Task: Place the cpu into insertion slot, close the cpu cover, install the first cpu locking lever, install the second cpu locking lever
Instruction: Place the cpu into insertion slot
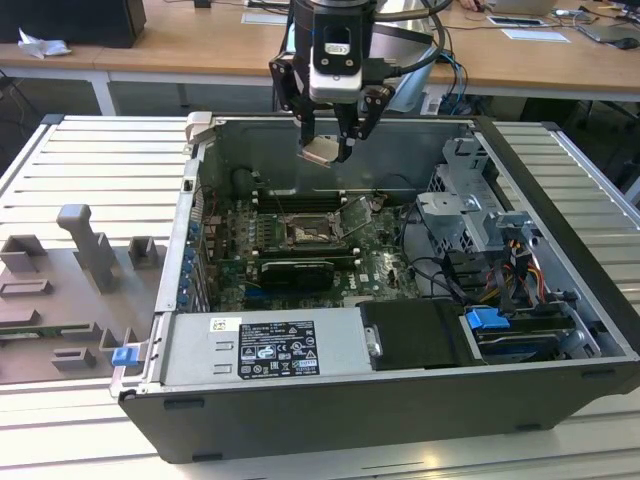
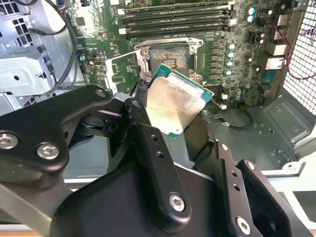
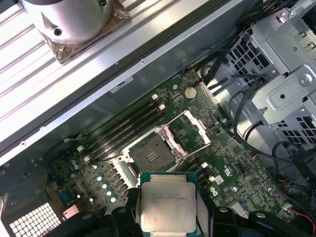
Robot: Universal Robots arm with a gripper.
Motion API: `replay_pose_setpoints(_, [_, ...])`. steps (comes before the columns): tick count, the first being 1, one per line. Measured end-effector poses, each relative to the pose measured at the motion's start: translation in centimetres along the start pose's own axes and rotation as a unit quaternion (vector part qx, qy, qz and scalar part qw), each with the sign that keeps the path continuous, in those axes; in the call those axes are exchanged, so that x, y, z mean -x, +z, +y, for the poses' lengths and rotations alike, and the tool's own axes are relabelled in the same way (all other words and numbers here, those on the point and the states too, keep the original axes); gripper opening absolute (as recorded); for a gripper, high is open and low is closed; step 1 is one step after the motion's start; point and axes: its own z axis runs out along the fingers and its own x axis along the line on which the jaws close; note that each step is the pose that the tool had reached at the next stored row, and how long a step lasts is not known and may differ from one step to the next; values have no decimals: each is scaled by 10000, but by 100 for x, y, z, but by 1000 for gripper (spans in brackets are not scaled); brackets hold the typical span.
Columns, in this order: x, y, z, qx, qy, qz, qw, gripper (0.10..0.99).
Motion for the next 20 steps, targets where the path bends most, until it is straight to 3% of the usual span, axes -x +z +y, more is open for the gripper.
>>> replay_pose_setpoints(20, [0,5,0,6,295,-26,9996,541])
